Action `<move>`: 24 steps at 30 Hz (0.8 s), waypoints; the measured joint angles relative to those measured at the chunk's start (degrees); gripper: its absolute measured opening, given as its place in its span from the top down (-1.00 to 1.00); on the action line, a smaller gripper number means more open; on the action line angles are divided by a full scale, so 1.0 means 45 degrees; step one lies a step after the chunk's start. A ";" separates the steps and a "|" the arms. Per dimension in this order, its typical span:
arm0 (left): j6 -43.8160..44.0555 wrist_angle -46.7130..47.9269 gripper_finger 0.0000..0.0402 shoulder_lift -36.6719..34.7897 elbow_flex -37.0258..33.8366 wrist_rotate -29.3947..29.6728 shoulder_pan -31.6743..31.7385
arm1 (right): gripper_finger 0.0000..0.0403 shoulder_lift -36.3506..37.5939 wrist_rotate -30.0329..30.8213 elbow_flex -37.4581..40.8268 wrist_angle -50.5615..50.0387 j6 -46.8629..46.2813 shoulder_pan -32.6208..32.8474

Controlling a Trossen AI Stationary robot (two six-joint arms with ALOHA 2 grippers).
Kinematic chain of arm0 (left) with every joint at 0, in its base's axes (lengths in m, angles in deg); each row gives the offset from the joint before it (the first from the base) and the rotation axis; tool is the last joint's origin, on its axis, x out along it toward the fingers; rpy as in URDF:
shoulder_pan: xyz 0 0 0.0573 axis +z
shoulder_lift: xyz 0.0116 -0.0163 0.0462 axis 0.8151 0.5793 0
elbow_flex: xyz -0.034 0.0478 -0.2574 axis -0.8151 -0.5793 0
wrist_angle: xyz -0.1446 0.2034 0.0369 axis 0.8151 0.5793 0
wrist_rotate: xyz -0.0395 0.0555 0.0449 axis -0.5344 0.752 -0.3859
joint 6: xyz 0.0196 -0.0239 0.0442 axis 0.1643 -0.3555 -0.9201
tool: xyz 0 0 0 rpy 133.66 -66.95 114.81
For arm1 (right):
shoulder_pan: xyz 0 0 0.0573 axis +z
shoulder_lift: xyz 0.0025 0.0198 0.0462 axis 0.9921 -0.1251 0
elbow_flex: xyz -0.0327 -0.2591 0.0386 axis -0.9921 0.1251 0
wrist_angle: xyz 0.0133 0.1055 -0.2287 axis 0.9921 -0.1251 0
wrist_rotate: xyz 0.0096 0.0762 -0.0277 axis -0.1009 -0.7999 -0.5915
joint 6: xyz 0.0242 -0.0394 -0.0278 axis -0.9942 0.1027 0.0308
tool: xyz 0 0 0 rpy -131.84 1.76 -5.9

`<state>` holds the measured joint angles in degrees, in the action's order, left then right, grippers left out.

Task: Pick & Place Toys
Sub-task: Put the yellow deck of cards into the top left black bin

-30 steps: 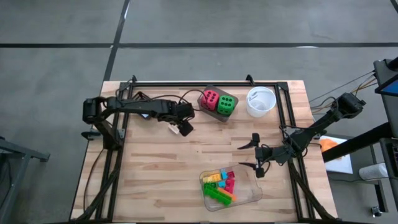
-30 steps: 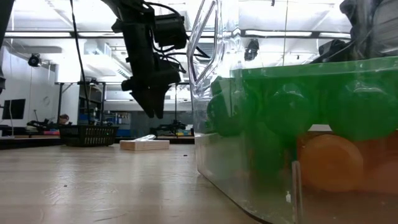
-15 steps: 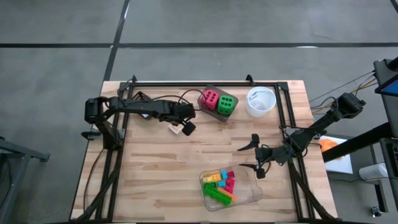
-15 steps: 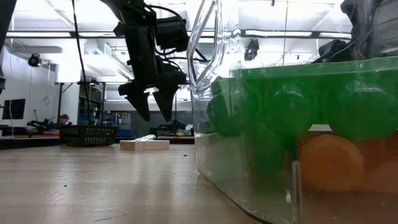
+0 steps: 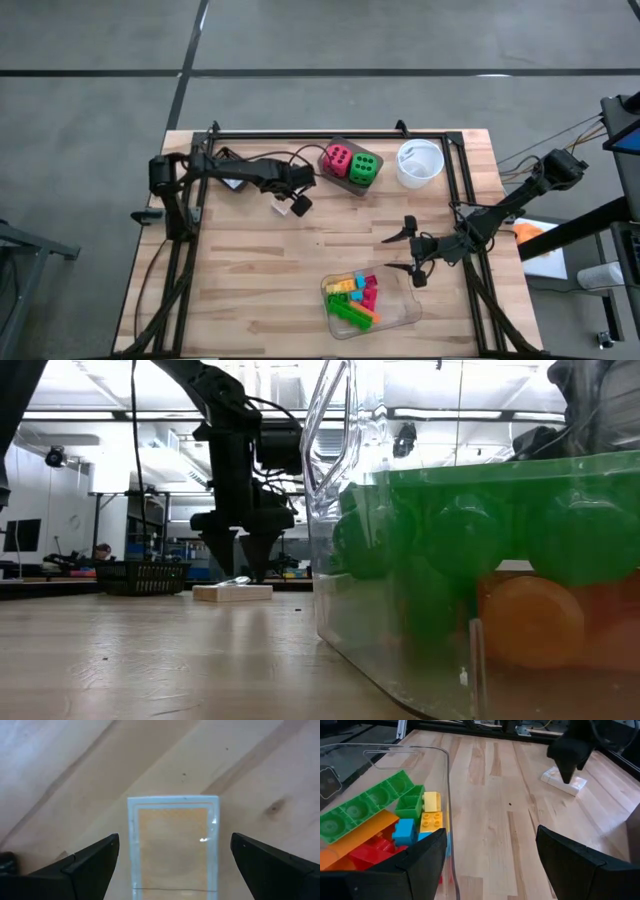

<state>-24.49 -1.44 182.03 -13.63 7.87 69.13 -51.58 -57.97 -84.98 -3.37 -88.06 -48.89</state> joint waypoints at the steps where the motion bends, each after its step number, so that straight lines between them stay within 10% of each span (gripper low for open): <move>1: -0.0036 0.0016 -0.90 0.0006 0.0000 -0.0004 0.0082 | -0.49 0.0000 -0.0008 0.0000 -0.0011 -0.0005 0.0003; 24: -0.1070 -0.0921 -0.90 0.0986 -0.0802 -0.1063 0.0373 | -0.49 0.0000 -0.0092 0.0000 -0.0185 -0.0121 0.0005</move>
<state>-29.30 -5.59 186.47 -17.24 3.09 70.81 -51.58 -58.38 -84.98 -4.20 -88.60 -48.87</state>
